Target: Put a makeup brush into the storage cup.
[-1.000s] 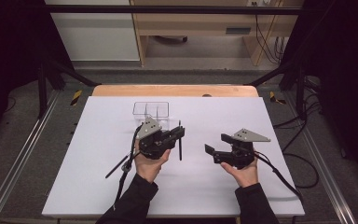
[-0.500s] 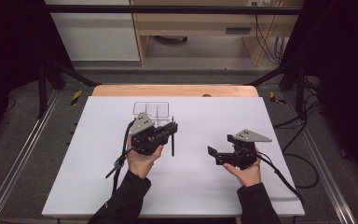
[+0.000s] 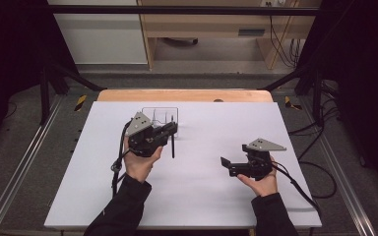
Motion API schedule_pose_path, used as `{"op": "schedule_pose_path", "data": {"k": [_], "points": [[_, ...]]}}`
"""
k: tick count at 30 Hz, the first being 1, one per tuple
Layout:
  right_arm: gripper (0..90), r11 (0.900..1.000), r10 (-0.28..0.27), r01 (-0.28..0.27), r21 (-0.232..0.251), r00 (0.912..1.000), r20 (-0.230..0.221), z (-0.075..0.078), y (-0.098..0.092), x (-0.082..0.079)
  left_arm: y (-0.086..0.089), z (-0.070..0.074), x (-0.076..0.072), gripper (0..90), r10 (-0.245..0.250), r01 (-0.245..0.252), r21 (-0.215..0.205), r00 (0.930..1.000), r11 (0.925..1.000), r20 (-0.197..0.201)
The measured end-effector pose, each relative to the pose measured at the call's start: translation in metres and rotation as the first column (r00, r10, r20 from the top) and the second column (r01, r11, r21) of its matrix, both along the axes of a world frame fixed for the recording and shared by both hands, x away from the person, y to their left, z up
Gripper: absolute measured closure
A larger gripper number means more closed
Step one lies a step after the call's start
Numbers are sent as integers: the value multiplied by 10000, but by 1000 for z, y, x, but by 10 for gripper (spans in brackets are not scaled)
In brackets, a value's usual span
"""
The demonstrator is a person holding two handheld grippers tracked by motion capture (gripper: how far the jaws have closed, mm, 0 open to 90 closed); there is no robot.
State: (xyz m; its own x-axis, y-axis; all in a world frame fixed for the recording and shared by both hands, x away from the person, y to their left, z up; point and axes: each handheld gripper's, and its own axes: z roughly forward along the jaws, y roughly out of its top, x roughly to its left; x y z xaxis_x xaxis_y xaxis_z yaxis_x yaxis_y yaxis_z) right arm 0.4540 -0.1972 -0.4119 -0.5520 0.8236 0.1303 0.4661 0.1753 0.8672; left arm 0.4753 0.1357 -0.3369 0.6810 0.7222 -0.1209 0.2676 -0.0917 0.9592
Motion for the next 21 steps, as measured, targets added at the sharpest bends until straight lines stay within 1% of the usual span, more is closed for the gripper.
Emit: {"op": "schedule_pose_path", "data": {"k": [1, 4, 7, 15, 21], "points": [[61, 10000, -22, 22, 9, 10000, -16, 0, 0, 0, 1, 1, 1, 825, 6, -6, -35, 10000, 10000, -7], [61, 10000, -45, 45, 26, 10000, -23, -1, -1, 0, 3, 2, 4, 825, 85, -85, 97, 10000, 9999, 38], [60, 10000, -72, 72, 10, 10000, -29, -2, -2, 1, 6, 5, 8, 825, 184, -184, 130, 9998, 9997, 40], [59, 9999, -111, 111, 57, 9999, 39, -1, -4, 0, 7, 14, 16, 825, 332, -341, 389, 9992, 9987, 240], [56, 9999, -113, 113, 18, 9999, -4, -2, -3, 1, 9, 20, 24, 825, 440, -448, 316, 9987, 9985, 262]]}}
